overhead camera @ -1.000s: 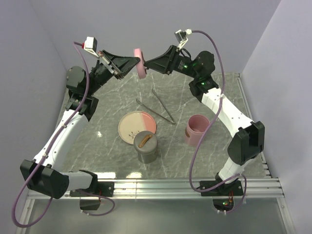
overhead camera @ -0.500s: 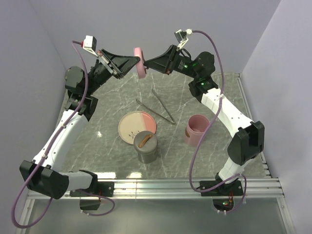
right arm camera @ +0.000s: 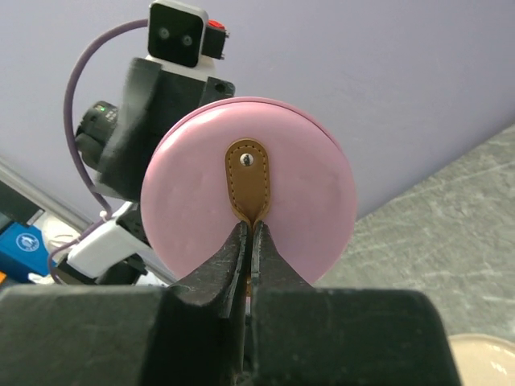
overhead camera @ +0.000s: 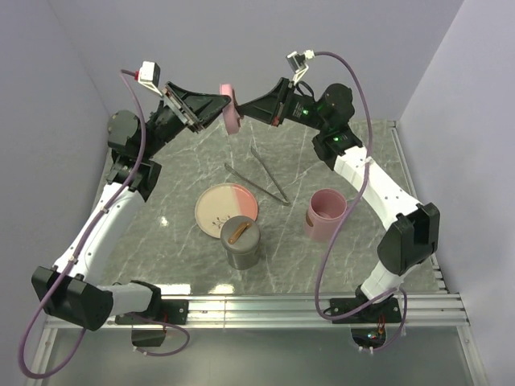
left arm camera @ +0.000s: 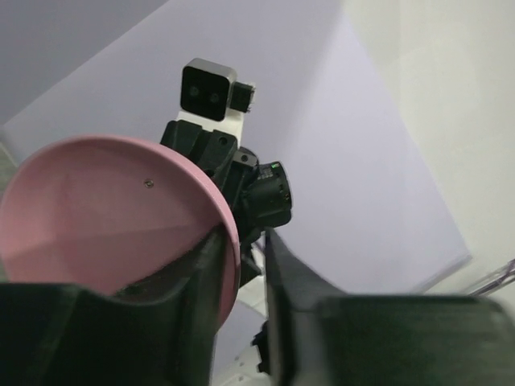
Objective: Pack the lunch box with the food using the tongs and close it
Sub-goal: Close the box lid on the packing box.
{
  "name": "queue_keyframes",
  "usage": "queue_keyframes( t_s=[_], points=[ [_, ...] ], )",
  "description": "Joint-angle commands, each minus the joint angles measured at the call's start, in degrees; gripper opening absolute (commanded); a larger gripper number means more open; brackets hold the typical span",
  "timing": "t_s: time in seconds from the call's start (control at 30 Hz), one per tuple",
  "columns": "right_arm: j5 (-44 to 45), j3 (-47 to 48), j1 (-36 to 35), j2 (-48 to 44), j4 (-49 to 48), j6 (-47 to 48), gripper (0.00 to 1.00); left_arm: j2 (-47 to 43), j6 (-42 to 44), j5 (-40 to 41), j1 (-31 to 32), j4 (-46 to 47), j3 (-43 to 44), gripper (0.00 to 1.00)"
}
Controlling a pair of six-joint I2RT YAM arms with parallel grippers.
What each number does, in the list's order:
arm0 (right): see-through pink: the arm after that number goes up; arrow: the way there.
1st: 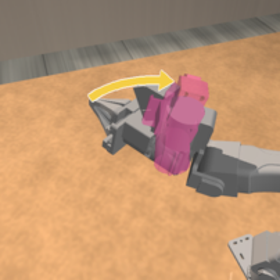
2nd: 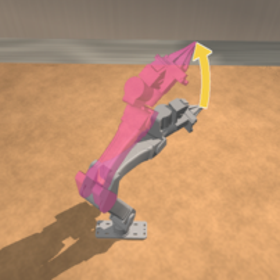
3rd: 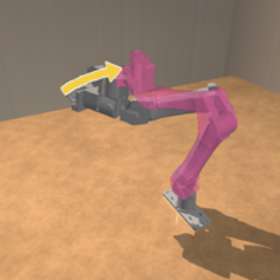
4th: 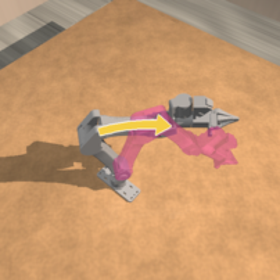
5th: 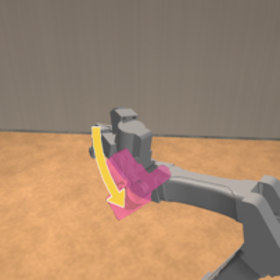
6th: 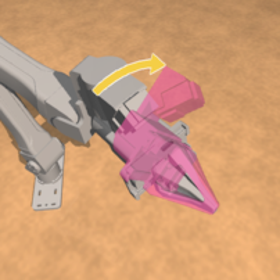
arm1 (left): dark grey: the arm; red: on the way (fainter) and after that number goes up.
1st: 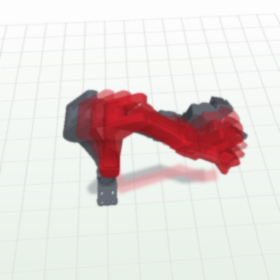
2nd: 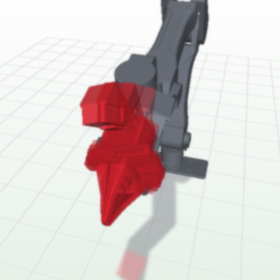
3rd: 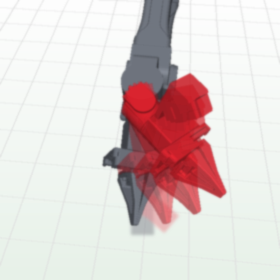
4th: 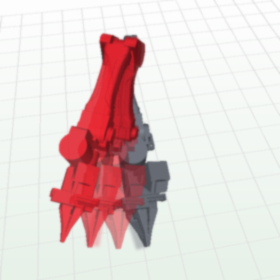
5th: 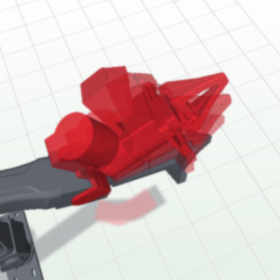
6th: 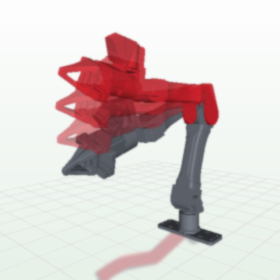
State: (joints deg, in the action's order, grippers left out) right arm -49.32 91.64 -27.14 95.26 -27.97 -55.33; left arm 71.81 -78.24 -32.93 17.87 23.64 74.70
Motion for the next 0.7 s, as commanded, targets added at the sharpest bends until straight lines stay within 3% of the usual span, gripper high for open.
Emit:
queue_keyframes(
  t_s=[0.0,0.07,0.23,0.27,0.37,0.4,0.43,0.5,0.67],
  points=[
    [-0.51,2.32,0.67,-4.64,4.49,5.31,0.00,-3.34,2.46,0.58,-0.03,1.15,-0.78,0.41],
    [-0.43,1.88,1.90,-5.52,6.77,7.51,0.00,-4.13,3.53,0.15,-0.29,1.50,-1.92,0.61],
    [-0.60,0.30,6.56,-9.91,14.07,15.50,0.00,-5.80,5.98,-0.47,-2.83,0.80,-4.11,0.89],
    [-0.25,0.04,8.48,-10.97,17.73,17.26,0.00,-6.15,6.95,-0.82,-3.36,0.45,-4.47,0.98],
    [0.63,0.47,12.79,-14.66,29.22,26.22,0.00,-5.81,16.06,-2.66,-4.77,-8.93,-2.02,0.99],
    [0.72,1.00,13.94,-16.23,32.24,28.50,0.00,-5.46,24.80,-3.10,-4.77,-13.14,-0.36,0.99],
    [0.80,1.35,15.08,-16.95,38.36,32.79,0.00,-4.41,29.41,-2.59,-4.77,-22.49,3.23,1.00],
    [1.15,3.10,19.04,-18.53,44.54,39.38,0.00,-3.17,40.29,-1.01,-4.77,-31.33,7.54,0.99],
    [8.26,10.04,23.09,-19.67,69.51,56.88,0.00,-2.02,55.45,4.97,-4.77,-46.73,10.38,0.99]
  ],
)
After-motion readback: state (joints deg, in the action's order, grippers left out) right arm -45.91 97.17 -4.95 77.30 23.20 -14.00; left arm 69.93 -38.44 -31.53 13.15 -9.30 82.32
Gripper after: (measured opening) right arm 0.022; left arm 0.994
